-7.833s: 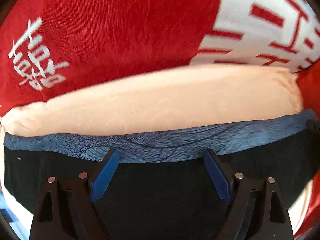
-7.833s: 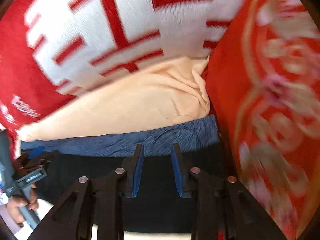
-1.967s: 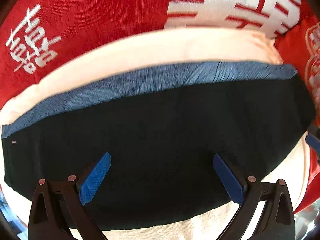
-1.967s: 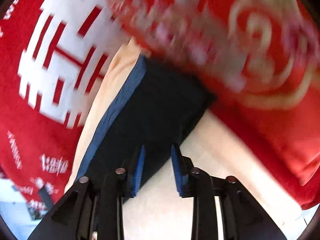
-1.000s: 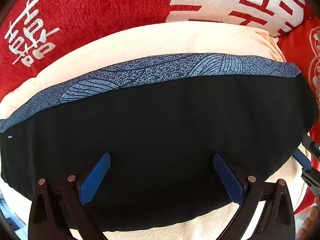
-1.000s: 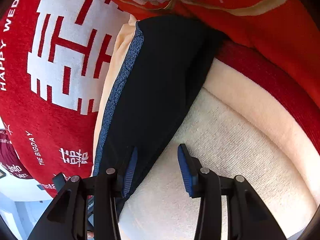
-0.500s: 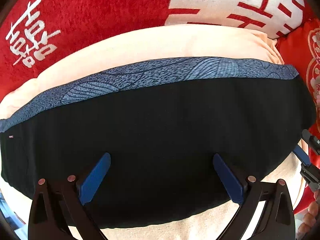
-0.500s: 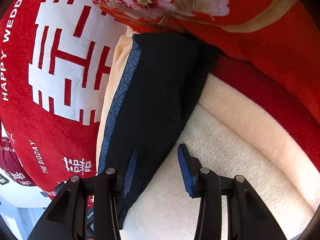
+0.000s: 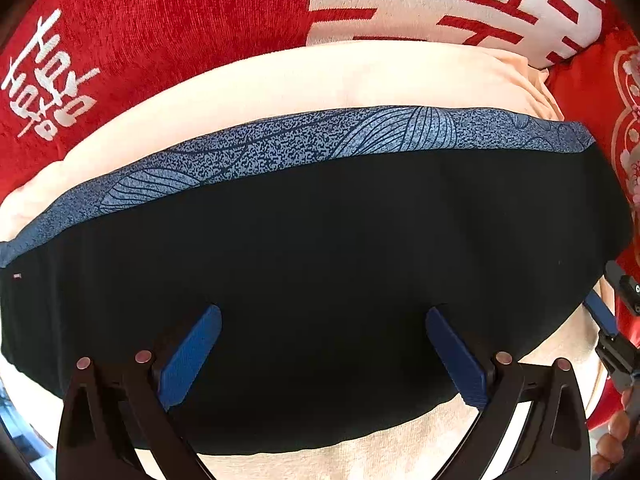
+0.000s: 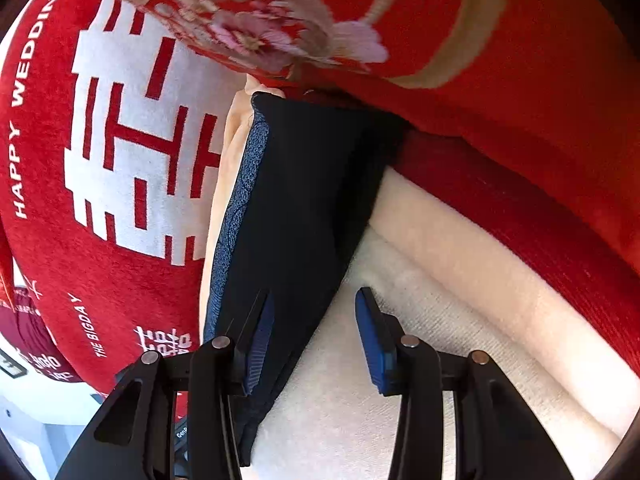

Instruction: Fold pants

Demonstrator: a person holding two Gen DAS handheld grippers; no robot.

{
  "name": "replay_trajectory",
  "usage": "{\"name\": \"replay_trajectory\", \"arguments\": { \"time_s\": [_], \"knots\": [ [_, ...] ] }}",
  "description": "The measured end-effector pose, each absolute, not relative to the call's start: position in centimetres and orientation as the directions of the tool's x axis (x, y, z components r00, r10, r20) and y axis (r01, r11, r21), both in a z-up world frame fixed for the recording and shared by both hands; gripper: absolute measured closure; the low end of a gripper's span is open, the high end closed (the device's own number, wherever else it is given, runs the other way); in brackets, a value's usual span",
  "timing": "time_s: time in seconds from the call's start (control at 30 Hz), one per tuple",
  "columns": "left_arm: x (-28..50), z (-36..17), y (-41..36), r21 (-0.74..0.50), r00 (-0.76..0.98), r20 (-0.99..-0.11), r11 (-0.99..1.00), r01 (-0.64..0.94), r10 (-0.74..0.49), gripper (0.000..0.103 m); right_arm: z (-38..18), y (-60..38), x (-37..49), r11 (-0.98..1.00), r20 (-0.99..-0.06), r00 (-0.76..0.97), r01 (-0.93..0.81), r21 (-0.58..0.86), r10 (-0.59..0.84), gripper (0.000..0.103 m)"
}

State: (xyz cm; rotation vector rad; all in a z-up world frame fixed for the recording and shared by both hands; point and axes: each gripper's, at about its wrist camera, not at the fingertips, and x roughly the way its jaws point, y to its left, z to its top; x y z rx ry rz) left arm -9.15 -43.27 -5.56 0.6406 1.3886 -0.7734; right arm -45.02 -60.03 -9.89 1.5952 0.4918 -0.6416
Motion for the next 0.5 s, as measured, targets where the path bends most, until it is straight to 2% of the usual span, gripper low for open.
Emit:
{"name": "replay_trajectory", "arguments": {
  "time_s": [0.2, 0.5],
  "knots": [
    [-9.4, -5.9, -43.0, -0.042, 0.023, -0.995, 0.605, 0.795, -0.099, 0.0, -9.9, -61.5, -43.2, -0.067, -0.618, 0.781, 0.615, 0.786, -0.085, 0.048],
    [-9.5, -6.0, -43.3, -0.042, 0.022, -0.995, 0.603, 0.797, -0.099, 0.0, -9.6, -63.1, -40.8, 0.005, -0.623, 0.778, 0.625, 0.78, -0.083, 0.048]
  ]
}}
